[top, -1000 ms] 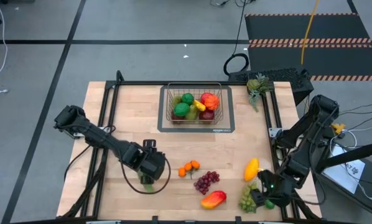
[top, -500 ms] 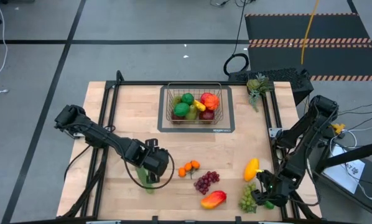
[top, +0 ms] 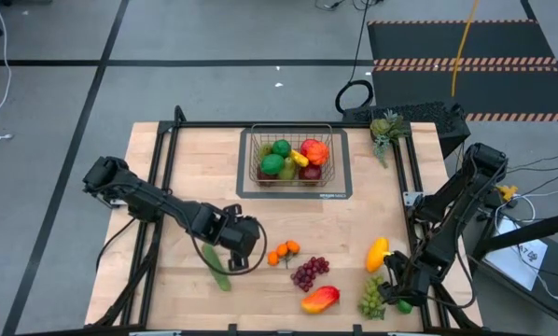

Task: Build produce basket
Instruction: Put the green lime into the brown wire basket

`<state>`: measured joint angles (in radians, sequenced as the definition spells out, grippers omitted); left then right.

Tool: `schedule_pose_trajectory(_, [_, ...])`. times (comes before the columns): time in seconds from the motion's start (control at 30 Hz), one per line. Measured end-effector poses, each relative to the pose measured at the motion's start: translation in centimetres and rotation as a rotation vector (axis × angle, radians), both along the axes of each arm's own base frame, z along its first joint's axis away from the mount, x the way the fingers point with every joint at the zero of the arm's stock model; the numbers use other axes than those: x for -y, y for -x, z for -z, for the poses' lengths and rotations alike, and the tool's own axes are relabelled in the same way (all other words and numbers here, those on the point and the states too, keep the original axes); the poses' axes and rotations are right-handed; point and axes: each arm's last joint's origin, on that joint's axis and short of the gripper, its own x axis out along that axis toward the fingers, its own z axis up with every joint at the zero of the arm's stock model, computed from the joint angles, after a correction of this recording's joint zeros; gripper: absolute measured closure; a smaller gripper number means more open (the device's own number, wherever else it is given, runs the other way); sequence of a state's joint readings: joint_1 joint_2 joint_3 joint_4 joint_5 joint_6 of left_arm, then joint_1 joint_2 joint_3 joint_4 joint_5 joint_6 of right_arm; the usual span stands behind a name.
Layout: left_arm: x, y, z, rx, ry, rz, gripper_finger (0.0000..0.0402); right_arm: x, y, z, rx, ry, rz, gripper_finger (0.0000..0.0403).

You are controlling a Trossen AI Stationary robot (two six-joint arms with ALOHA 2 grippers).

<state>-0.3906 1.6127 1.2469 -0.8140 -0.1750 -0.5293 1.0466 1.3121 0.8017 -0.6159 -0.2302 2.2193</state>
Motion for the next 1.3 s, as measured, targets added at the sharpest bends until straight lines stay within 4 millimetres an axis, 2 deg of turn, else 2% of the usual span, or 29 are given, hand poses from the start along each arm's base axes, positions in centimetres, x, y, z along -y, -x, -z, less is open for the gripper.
schedule_pose_trajectory(0.1, [-0.2, -0.1, 0.0, 0.004, -0.001, -0.001, 0.0165, 0.0, -0.1, 0.0, 0.011, -0.007, -0.036, 0.0048])
schedule_pose_trajectory(0.23, [-0.6, -0.3, 0.0, 0.005, -0.021, 0.016, 0.0165, -0.2, -0.8, -0.3, 0.013, -0.102, -0.099, 0.0071])
schedule_pose_trajectory(0.37, [-1.1, -0.5, 0.0, 0.007, -0.047, 0.031, 0.0165, 0.3, -0.9, -0.1, 0.021, -0.075, -0.158, 0.0084])
schedule_pose_trajectory(0.5, [-1.8, -0.7, 0.0, 0.007, -0.057, 0.028, 0.0165, 0.7, -0.5, 0.3, -0.047, -0.052, -0.248, 0.0086])
schedule_pose_trajectory(0.67, [-2.1, -0.8, 0.0, 0.006, -0.058, 0.014, 0.0165, -0.3, -1.1, 0.8, -0.03, -0.135, -0.298, 0.0086])
schedule_pose_trajectory(0.93, [-2.2, -0.8, 0.0, 0.014, -0.071, -0.012, 0.0165, -1.3, -2.0, 3.2, -0.08, -0.127, -0.324, 0.0086])
schedule_pose_trajectory(1.3, [-2.2, -0.8, 0.0, 0.015, -0.098, 0.031, 0.0165, -0.5, -2.4, 4.2, -0.084, -0.077, -0.325, 0.009])
